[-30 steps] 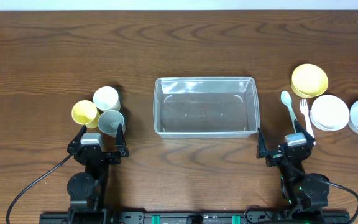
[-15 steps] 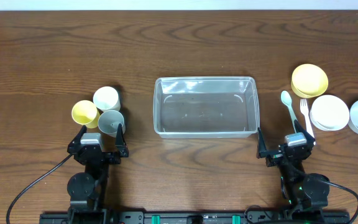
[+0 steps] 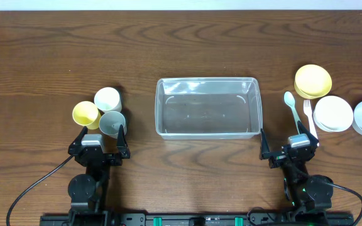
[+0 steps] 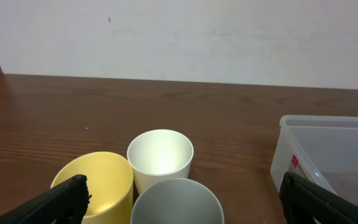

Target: Pack container

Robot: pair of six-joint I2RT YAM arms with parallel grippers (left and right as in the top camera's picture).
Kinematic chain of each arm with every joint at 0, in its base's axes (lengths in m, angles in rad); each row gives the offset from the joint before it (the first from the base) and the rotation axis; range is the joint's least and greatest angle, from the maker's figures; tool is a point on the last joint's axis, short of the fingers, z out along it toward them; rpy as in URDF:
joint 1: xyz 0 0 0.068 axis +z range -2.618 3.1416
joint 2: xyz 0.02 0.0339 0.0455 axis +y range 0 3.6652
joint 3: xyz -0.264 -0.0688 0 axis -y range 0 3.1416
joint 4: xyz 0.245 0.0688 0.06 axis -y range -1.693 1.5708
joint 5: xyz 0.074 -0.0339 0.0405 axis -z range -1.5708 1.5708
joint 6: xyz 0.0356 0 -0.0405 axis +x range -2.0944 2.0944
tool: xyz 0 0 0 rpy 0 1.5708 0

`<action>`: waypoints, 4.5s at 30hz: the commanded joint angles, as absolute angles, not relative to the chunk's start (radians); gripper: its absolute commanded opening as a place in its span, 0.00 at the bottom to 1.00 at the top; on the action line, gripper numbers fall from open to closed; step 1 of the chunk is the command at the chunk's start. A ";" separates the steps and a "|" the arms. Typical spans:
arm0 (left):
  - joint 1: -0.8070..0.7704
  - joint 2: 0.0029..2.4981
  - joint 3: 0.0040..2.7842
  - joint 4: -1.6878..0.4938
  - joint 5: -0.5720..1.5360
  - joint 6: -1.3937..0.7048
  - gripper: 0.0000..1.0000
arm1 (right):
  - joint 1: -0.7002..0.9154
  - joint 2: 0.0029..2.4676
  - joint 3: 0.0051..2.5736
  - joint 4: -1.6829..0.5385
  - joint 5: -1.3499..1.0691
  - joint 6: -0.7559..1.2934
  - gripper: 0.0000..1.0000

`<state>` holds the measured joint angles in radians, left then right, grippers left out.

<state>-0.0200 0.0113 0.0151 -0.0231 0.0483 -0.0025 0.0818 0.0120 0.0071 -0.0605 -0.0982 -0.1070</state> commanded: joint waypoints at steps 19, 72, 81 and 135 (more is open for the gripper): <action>-0.015 0.004 0.004 -0.067 0.036 0.007 0.98 | 0.072 0.007 0.006 -0.064 -0.106 -0.117 0.99; -0.017 0.300 0.444 -0.345 0.071 -0.148 0.98 | 0.070 0.271 0.357 -0.317 -0.058 0.029 0.99; -0.017 0.826 1.076 -0.913 0.071 -0.147 0.98 | 0.070 0.788 0.963 -0.807 -0.059 0.028 0.99; -0.123 1.680 1.311 -1.114 0.119 -0.125 0.65 | 0.070 1.360 1.223 -1.042 0.026 0.127 0.83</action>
